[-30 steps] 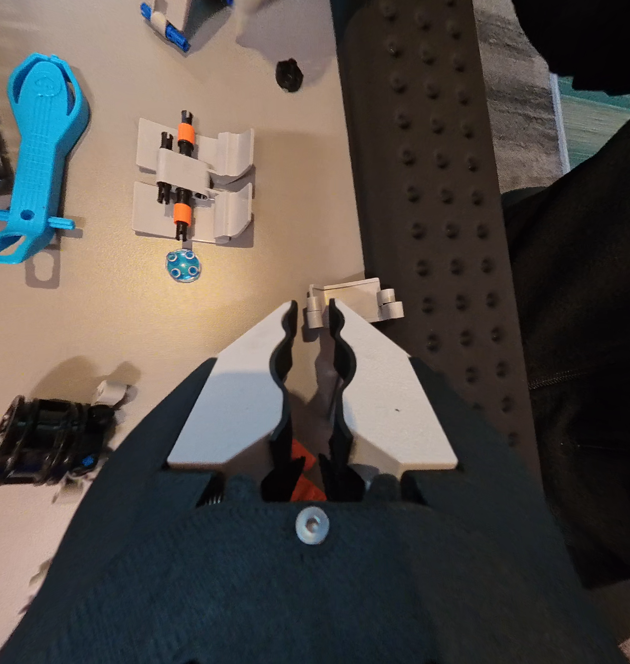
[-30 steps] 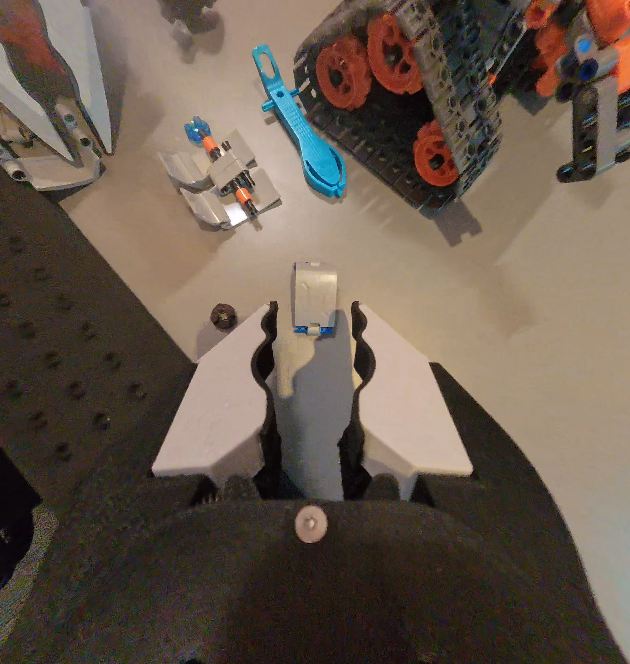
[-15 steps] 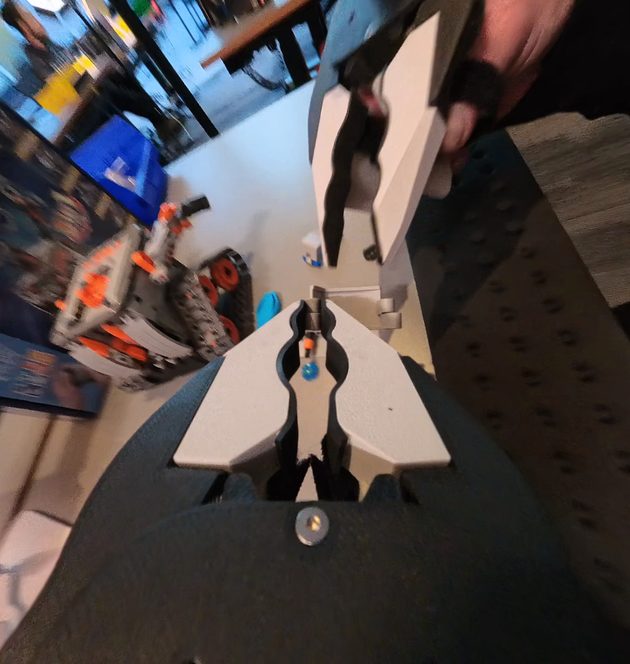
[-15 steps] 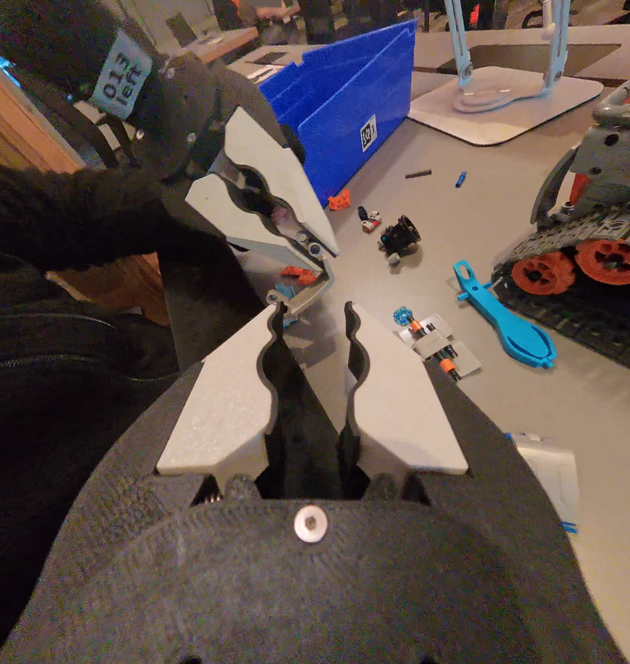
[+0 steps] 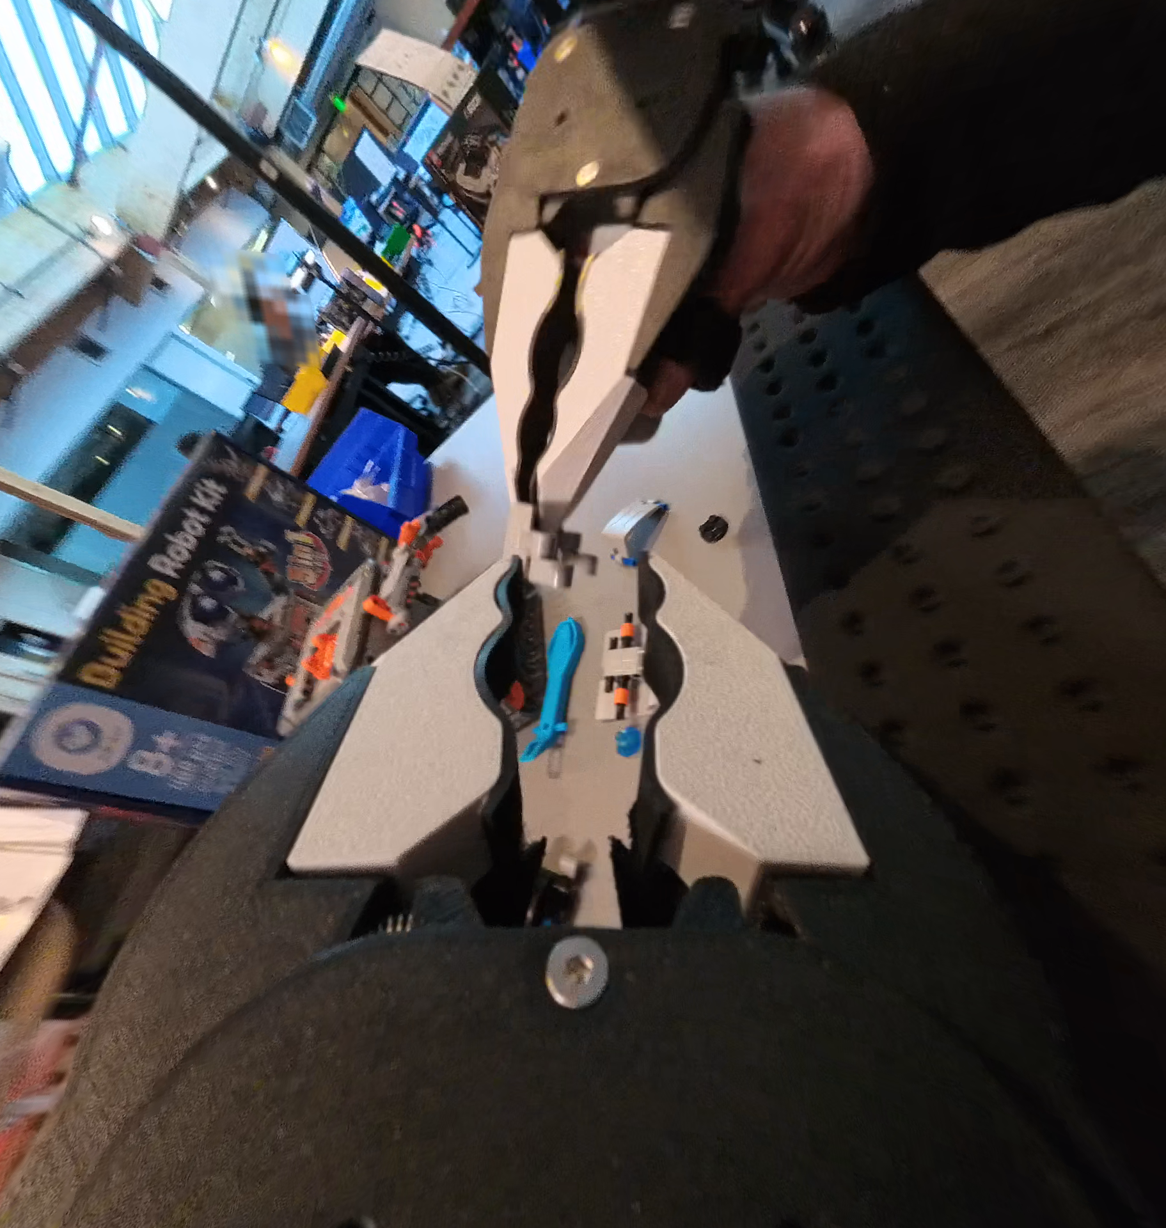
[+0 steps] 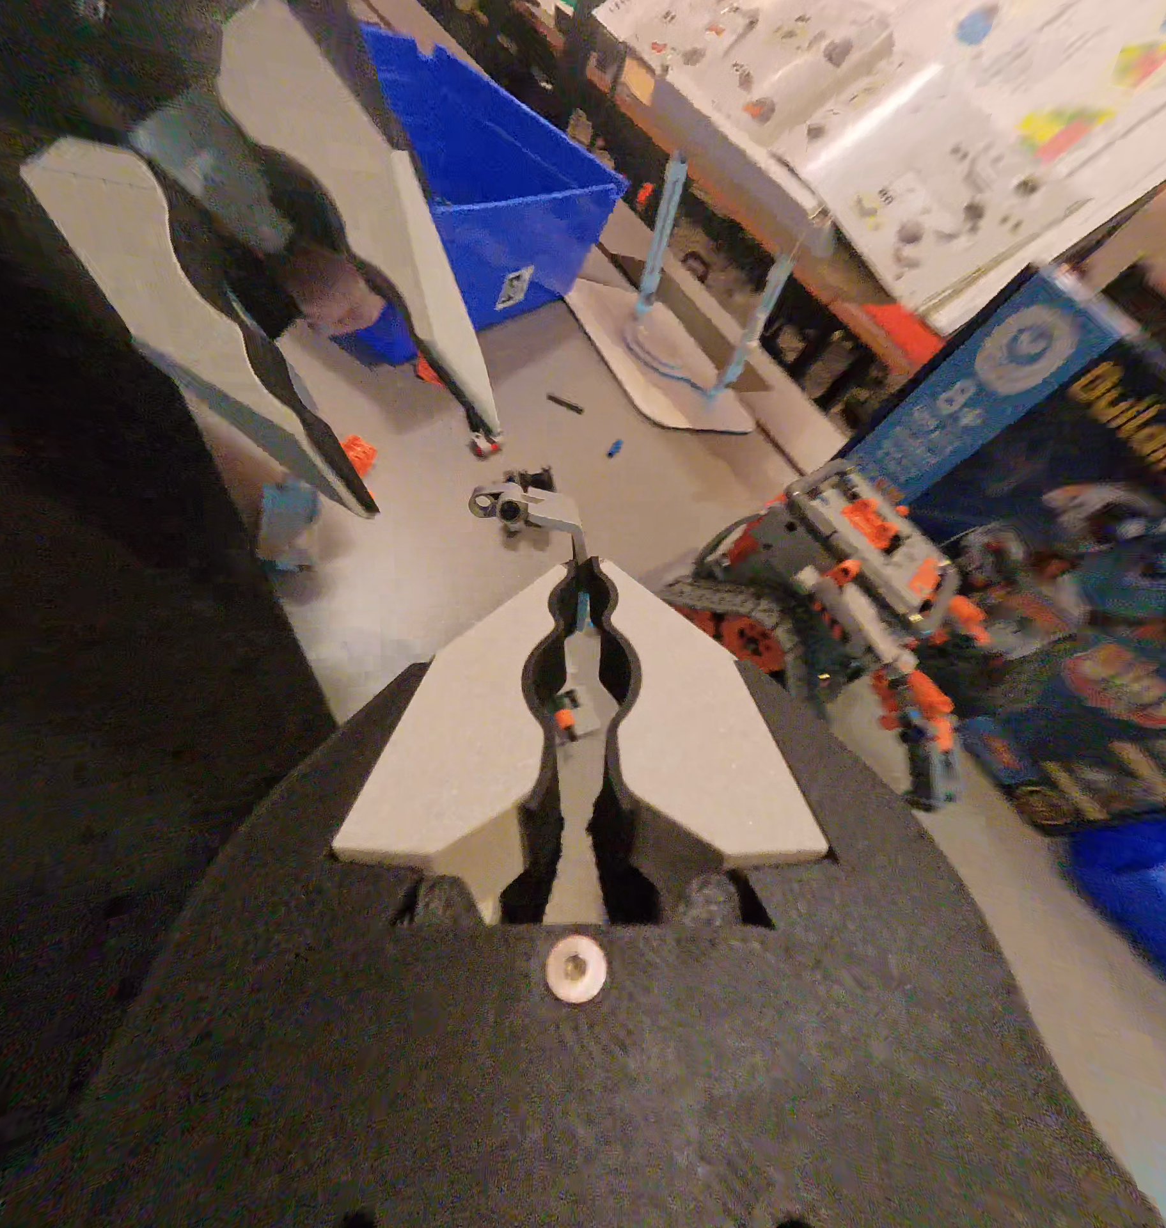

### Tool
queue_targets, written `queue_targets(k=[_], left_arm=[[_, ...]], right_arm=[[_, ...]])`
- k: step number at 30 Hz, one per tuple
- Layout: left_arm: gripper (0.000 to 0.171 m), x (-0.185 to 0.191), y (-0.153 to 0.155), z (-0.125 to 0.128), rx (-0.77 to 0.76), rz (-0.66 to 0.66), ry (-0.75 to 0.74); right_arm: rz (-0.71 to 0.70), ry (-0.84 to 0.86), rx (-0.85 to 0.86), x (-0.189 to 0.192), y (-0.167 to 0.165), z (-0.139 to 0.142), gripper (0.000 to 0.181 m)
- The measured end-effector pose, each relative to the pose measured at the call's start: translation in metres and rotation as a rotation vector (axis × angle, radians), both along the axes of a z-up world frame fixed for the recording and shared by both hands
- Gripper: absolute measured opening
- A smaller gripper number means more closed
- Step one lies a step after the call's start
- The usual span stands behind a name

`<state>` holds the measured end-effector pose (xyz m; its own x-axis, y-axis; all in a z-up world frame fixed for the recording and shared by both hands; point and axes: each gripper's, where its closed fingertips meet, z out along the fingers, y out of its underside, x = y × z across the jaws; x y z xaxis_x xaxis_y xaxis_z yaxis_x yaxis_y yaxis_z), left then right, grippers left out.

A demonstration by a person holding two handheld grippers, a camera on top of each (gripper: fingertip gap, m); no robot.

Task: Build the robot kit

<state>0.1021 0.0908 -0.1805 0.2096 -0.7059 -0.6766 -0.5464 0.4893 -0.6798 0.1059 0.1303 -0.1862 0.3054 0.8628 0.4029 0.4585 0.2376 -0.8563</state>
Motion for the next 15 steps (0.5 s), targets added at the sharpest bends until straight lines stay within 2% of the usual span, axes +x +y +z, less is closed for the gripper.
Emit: queue_targets(k=[4,8,11,15], left_arm=[[0.045,-0.009,0.009,0.006,-0.311,-0.002,-0.166],[0.049,-0.007,0.016,0.010,-0.598,-0.040,-0.330],[0.045,-0.001,0.016,0.008,-0.744,-0.089,-0.381],[0.036,0.006,0.010,0.003,-0.852,-0.149,-0.386]], right_arm=[[-0.028,-0.173,0.445,0.004,0.001,0.014,0.000],[-0.014,-0.315,0.762,-0.005,-0.007,0.019,0.000],[0.008,-0.362,0.901,-0.013,-0.013,0.018,0.000],[0.039,-0.386,0.977,-0.019,-0.019,0.017,0.000]])
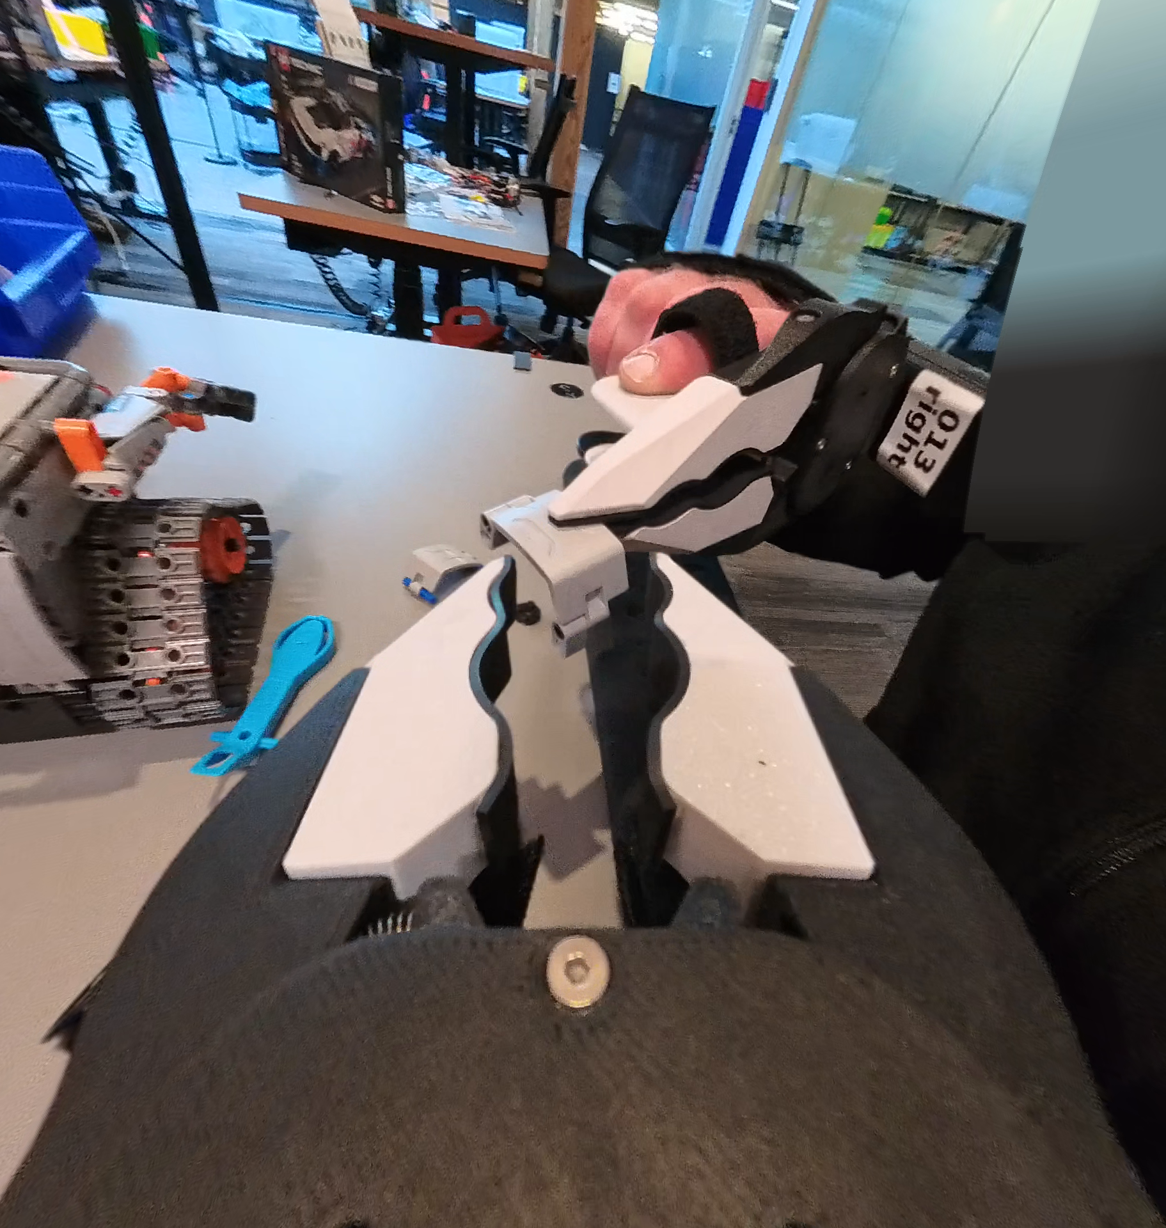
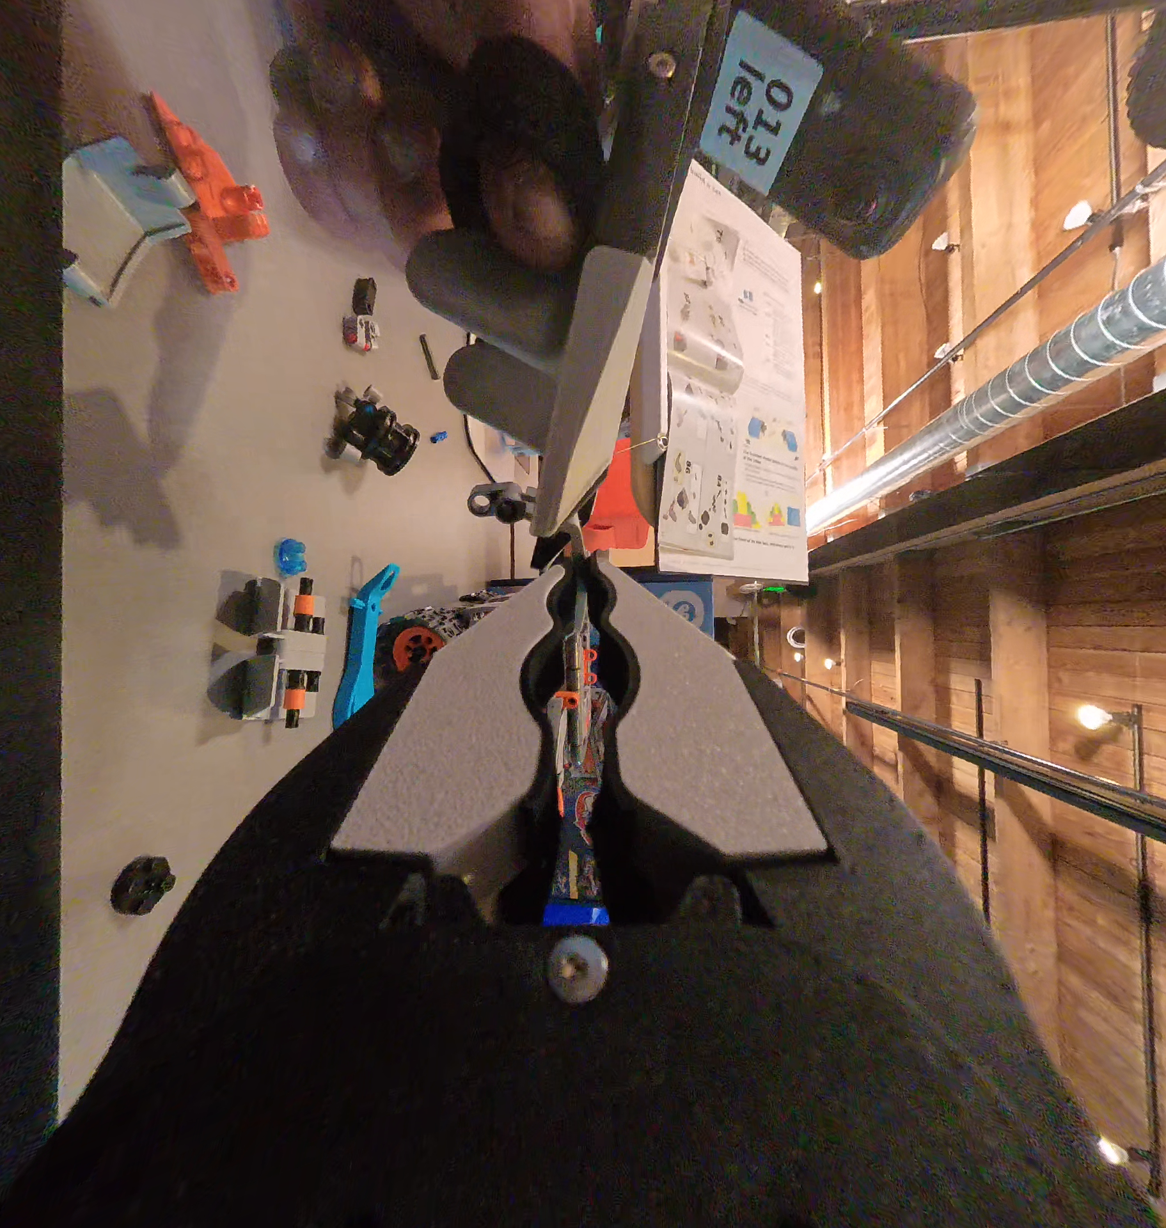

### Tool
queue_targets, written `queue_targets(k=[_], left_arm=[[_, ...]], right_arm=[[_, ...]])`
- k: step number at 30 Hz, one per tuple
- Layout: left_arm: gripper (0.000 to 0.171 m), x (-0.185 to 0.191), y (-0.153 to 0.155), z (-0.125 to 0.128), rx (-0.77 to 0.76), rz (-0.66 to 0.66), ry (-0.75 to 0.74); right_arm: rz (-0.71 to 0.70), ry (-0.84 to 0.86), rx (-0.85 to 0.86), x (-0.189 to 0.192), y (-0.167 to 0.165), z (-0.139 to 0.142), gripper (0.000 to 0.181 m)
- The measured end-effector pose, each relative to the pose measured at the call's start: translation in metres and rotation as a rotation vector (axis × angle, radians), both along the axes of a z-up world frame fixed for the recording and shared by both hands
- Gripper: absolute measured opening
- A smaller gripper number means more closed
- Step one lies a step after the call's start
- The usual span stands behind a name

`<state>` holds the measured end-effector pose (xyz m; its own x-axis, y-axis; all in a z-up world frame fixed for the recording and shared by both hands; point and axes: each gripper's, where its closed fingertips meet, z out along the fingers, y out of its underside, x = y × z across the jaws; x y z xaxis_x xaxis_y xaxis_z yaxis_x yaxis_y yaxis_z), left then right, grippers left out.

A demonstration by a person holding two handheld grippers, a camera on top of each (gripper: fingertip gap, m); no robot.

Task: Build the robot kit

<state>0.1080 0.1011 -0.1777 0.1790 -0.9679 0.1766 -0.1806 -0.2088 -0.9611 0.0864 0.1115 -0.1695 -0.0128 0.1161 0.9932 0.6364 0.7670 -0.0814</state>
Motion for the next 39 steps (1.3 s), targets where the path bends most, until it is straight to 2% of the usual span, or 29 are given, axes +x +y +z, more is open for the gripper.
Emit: queue_targets(k=[2,8,31,35,39], left_arm=[[0.028,0.001,-0.001,-0.003,0.003,-0.005,0.011],[0.020,-0.007,0.005,0.002,0.003,0.039,-0.043],[0.019,-0.030,0.026,0.030,0.043,0.143,-0.185],[0.019,-0.027,0.023,0.027,-0.030,0.107,-0.204],[0.018,-0.027,0.022,0.031,-0.091,0.081,-0.251]], right_arm=[[0.013,-0.006,0.005,-0.002,-0.001,0.001,0.000],[0.042,0.018,-0.003,-0.007,0.006,0.007,0.002],[0.080,0.134,-0.120,-0.017,0.031,0.032,0.012],[0.081,0.125,-0.116,-0.017,0.032,0.032,0.001],[0.088,0.118,-0.126,-0.017,0.033,0.033,0.001]])
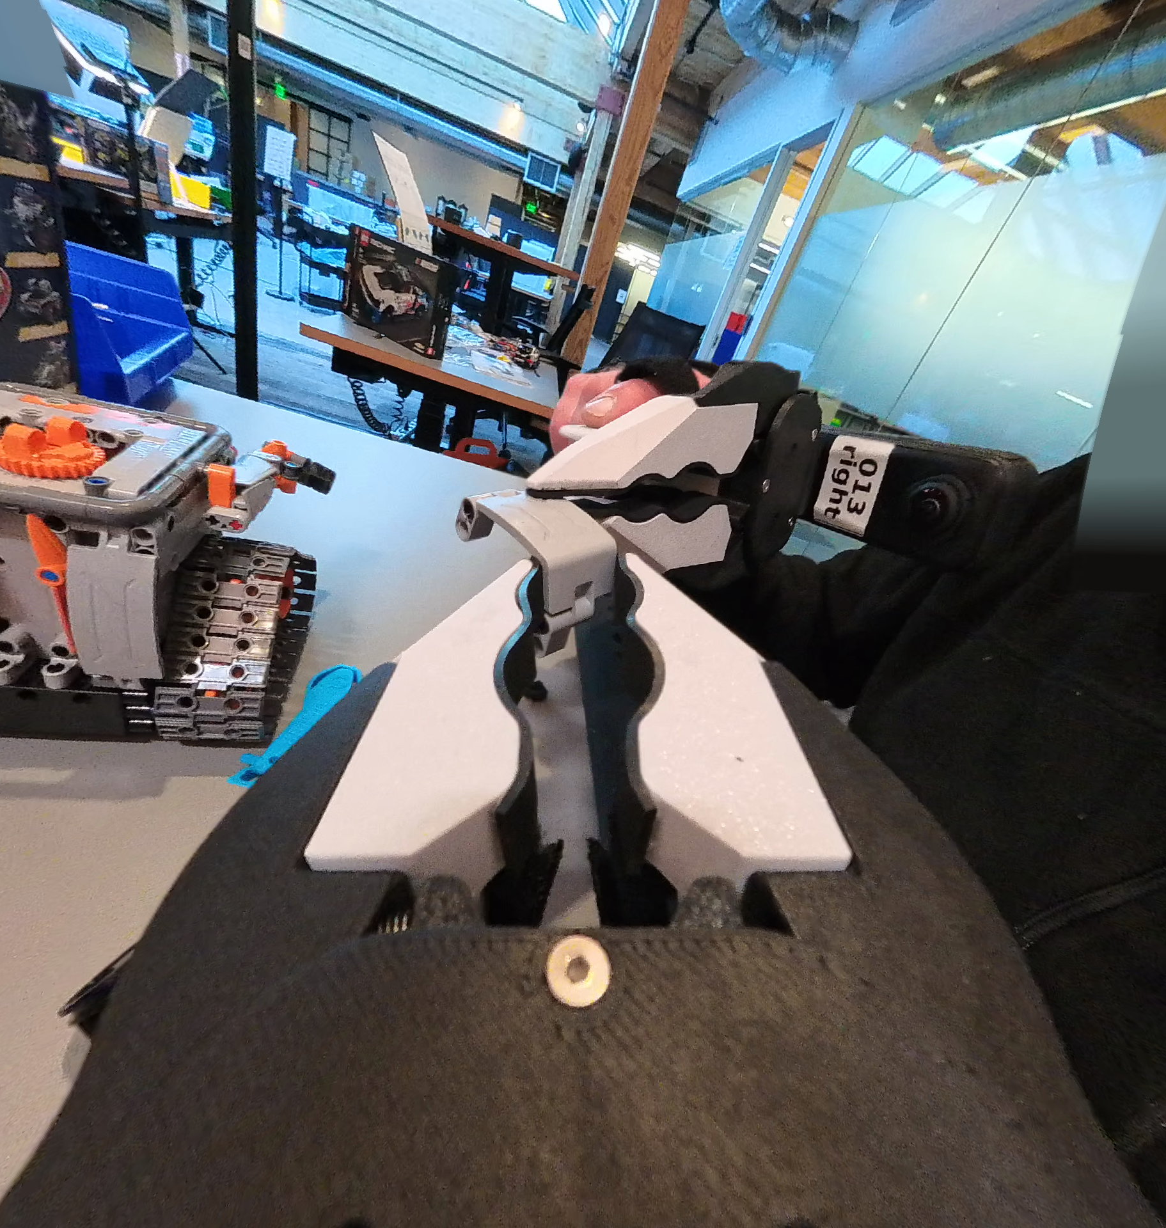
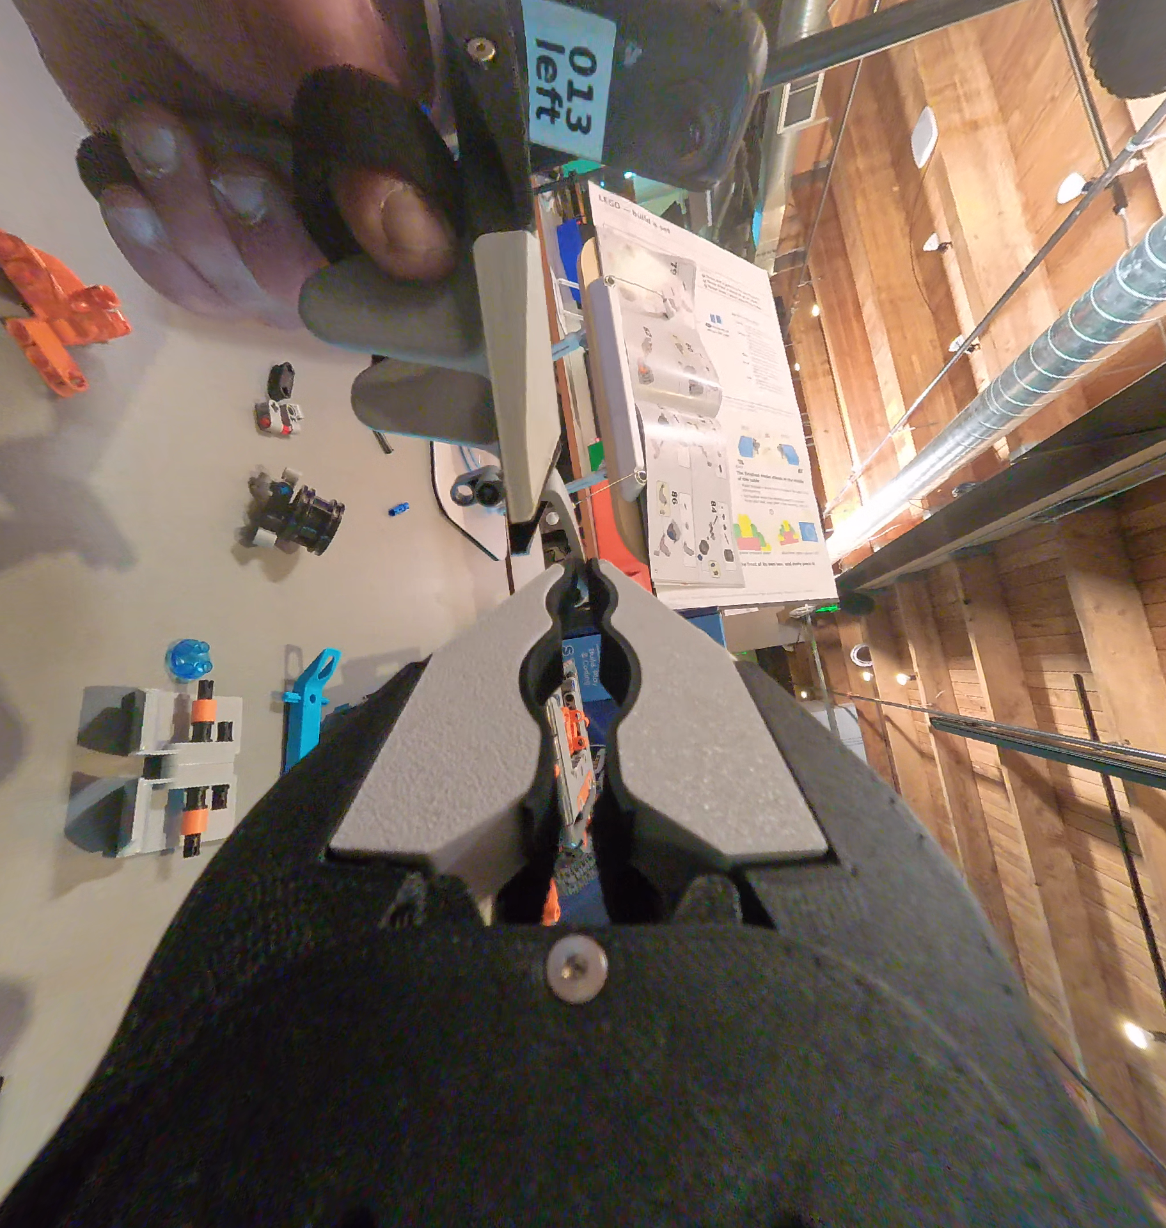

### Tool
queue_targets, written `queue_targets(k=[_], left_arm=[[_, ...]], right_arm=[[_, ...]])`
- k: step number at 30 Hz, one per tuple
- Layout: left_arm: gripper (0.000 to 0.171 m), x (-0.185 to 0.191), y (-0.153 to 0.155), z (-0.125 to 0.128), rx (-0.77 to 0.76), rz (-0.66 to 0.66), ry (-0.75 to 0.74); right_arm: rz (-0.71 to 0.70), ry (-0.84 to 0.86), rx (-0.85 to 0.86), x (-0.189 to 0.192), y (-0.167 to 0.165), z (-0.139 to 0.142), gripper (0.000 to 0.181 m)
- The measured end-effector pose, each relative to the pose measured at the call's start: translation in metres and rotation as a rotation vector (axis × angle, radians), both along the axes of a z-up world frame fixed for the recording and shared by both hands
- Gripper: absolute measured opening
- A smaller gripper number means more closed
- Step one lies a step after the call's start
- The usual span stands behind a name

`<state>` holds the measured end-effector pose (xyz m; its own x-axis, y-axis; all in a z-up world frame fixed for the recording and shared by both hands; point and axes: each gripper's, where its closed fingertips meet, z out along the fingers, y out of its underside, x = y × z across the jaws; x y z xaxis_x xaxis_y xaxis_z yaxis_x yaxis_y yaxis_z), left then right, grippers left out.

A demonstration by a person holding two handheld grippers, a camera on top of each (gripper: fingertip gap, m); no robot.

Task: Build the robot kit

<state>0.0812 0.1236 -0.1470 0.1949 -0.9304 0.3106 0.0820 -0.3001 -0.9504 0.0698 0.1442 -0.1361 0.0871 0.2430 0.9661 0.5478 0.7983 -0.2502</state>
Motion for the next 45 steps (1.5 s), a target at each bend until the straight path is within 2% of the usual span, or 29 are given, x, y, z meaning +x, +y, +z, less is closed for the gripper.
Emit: queue_targets(k=[8,13,21,26,36,40,45], left_arm=[[0.018,-0.002,-0.003,0.010,-0.029,-0.038,-0.078],[0.027,-0.003,-0.004,0.017,-0.038,-0.056,-0.120],[0.036,-0.009,-0.002,0.025,-0.079,-0.072,-0.184],[0.035,-0.012,0.001,0.025,-0.104,-0.071,-0.203],[0.036,-0.016,0.010,0.023,0.011,0.033,-0.140],[0.037,-0.019,0.016,0.020,0.062,0.088,-0.102],[0.038,-0.025,0.026,0.020,0.133,0.162,-0.052]], right_arm=[[0.042,0.006,-0.098,-0.003,0.001,0.001,0.000],[0.058,0.024,-0.125,-0.005,0.005,0.004,0.000],[0.059,0.042,-0.127,-0.008,0.010,0.009,0.000],[0.060,0.055,-0.139,-0.008,0.013,0.008,0.000],[0.064,0.108,-0.232,-0.001,0.022,0.007,0.000],[0.081,0.152,-0.401,0.003,0.030,0.003,0.000],[0.136,0.250,-0.860,0.010,0.047,-0.009,0.000]])
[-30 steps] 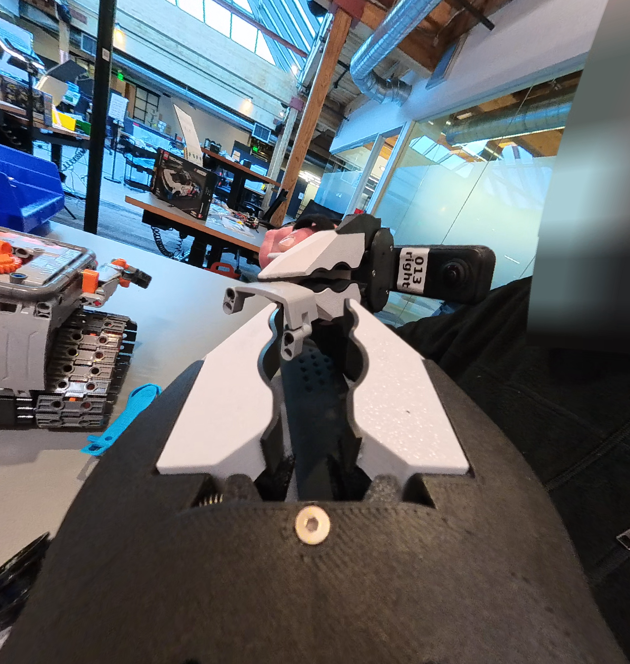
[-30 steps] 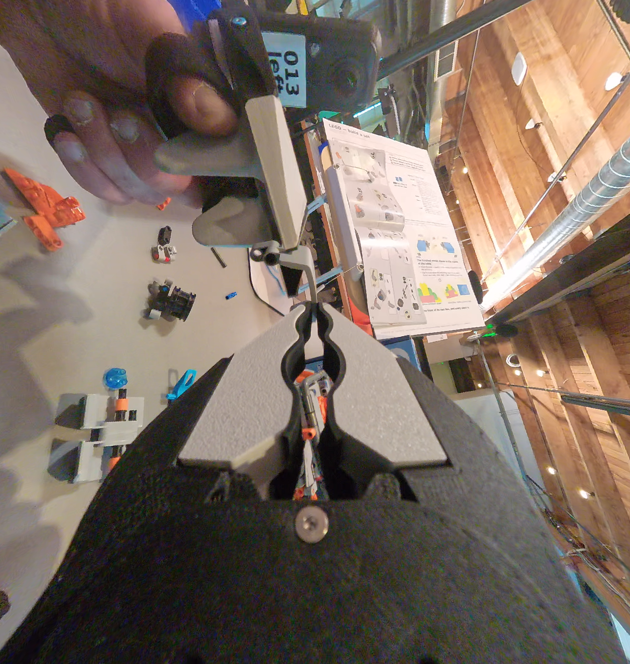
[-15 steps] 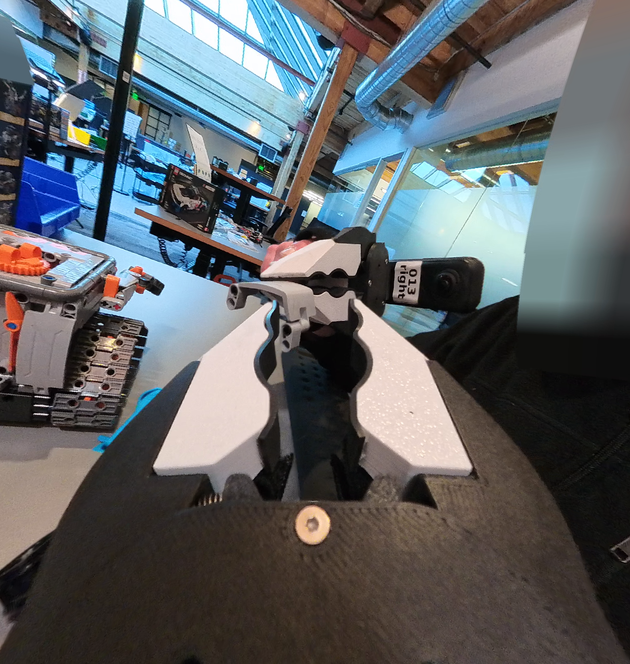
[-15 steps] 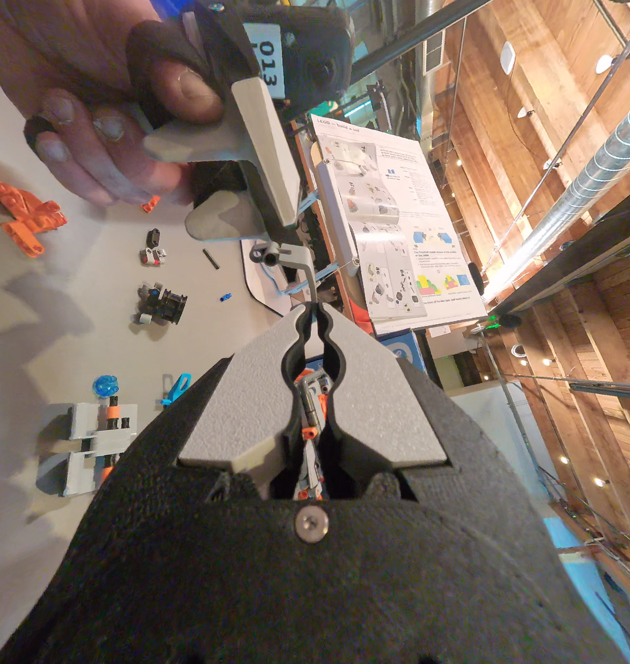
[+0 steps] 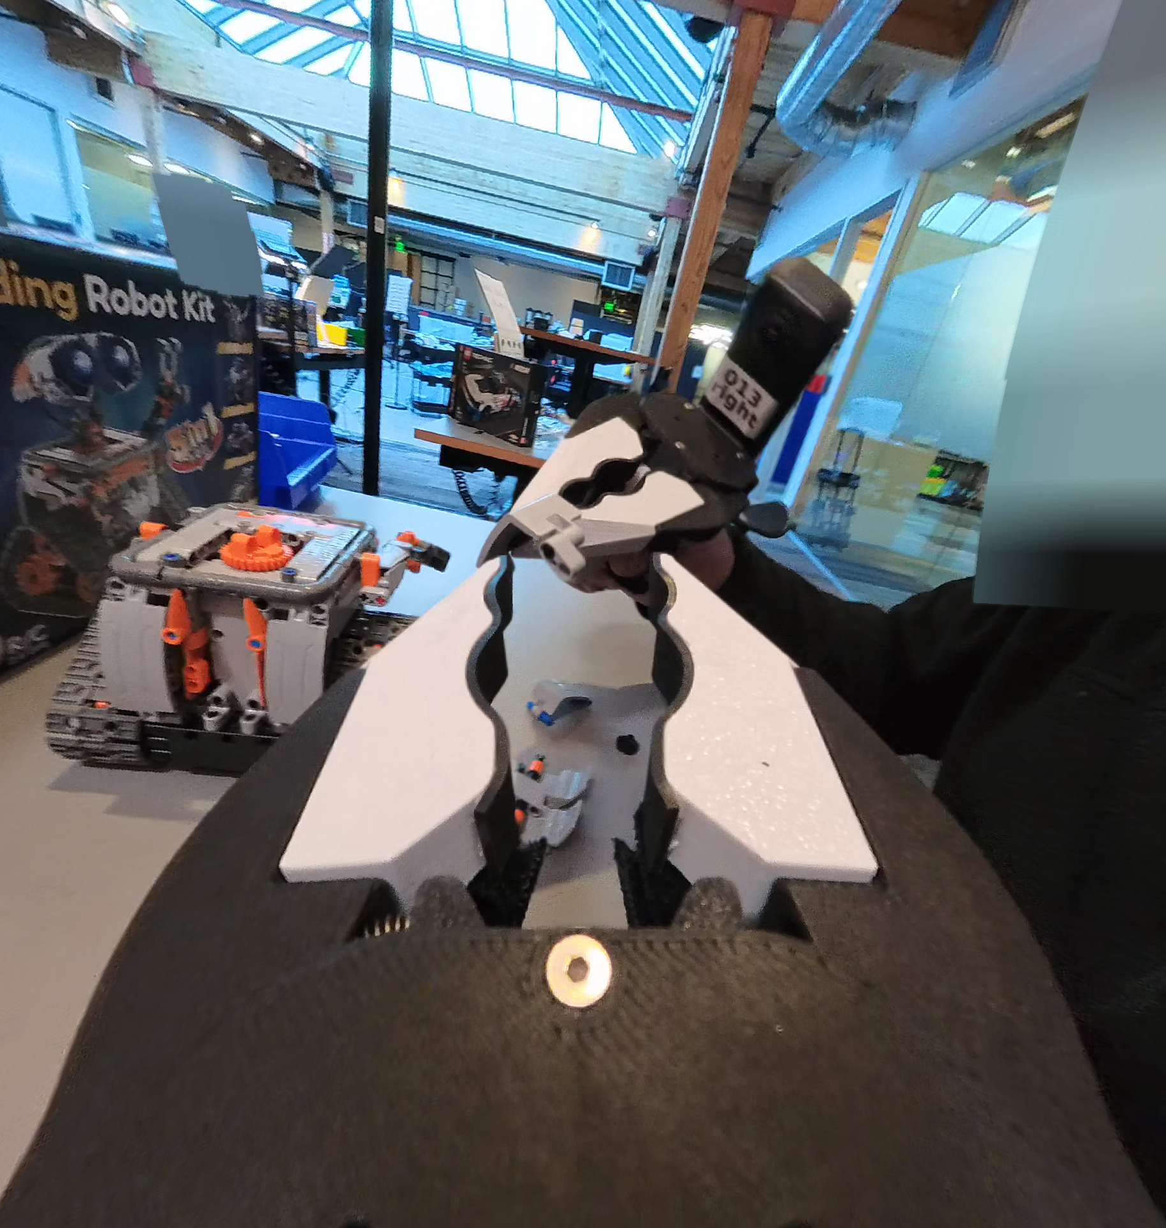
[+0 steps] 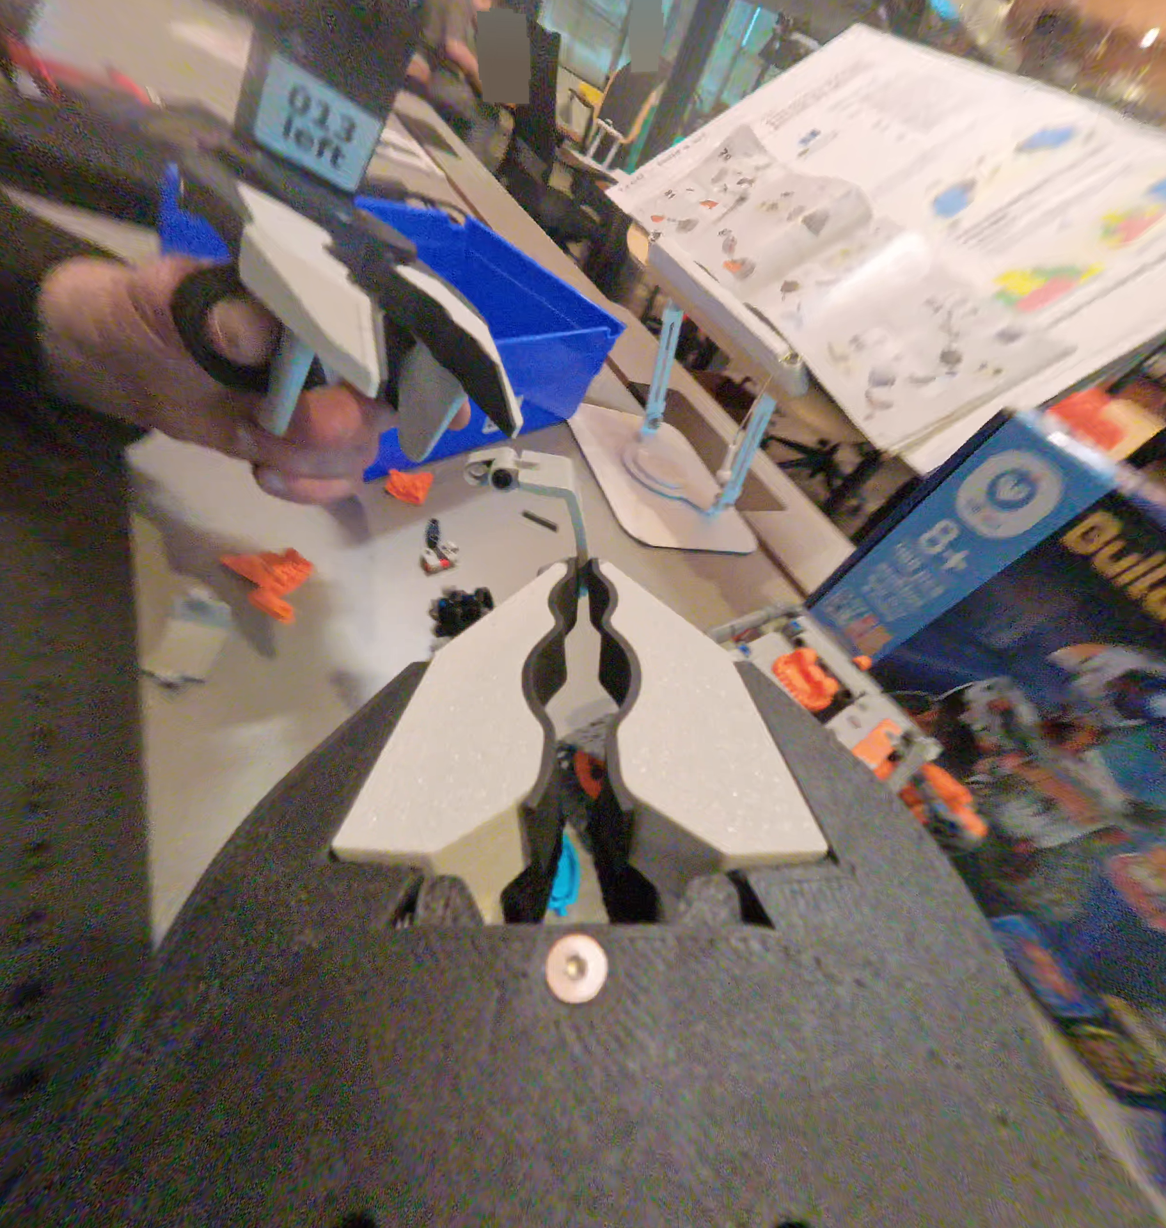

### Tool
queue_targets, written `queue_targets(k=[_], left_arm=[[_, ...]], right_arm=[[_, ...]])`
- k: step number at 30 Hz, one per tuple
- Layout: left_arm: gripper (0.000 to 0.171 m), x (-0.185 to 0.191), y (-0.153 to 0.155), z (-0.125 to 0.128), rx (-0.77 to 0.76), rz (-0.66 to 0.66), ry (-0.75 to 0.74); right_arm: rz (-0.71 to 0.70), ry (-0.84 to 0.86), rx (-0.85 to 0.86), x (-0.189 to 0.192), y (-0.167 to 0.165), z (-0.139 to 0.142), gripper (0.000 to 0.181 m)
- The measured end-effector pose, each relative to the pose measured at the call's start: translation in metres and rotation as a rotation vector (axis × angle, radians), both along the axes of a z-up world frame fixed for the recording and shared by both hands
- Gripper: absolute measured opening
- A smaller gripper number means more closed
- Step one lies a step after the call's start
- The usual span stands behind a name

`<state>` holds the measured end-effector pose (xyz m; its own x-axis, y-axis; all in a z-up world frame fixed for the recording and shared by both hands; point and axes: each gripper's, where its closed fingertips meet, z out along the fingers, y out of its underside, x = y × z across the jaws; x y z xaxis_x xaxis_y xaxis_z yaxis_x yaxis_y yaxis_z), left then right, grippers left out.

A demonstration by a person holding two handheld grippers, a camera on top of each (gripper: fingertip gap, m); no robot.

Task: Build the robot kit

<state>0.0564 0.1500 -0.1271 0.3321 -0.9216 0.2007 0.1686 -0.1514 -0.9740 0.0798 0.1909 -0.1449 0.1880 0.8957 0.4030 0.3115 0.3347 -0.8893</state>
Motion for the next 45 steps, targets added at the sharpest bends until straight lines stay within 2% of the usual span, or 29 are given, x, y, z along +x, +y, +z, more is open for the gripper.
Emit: queue_targets(k=[2,7,12,16,23,36,38,45], left_arm=[[0.039,0.001,0.003,0.001,0.054,0.035,0.044],[0.037,0.007,0.011,-0.005,0.175,0.110,0.183],[0.036,0.022,0.016,-0.017,0.232,0.119,0.286],[0.024,0.032,0.018,-0.020,0.242,0.110,0.295],[0.018,0.036,0.020,-0.020,0.235,0.096,0.262],[0.016,0.040,0.011,-0.019,0.519,0.174,0.450],[0.011,0.038,0.012,-0.018,0.571,0.212,0.493],[0.009,0.036,0.014,-0.018,0.634,0.263,0.546]], right_arm=[[0.053,0.071,-0.169,0.003,0.001,0.001,0.000],[0.208,0.118,-0.571,0.002,-0.005,-0.010,0.001],[0.306,0.128,-0.748,-0.001,-0.017,-0.015,0.000],[0.329,0.105,-0.809,-0.003,-0.023,-0.020,0.000],[0.355,0.102,-0.880,0.003,-0.026,-0.022,0.000],[0.351,0.072,-0.922,0.007,-0.024,-0.031,0.000],[0.351,0.072,-0.925,0.006,-0.025,-0.031,0.000],[0.361,0.084,-0.925,0.006,-0.025,-0.030,0.000]])
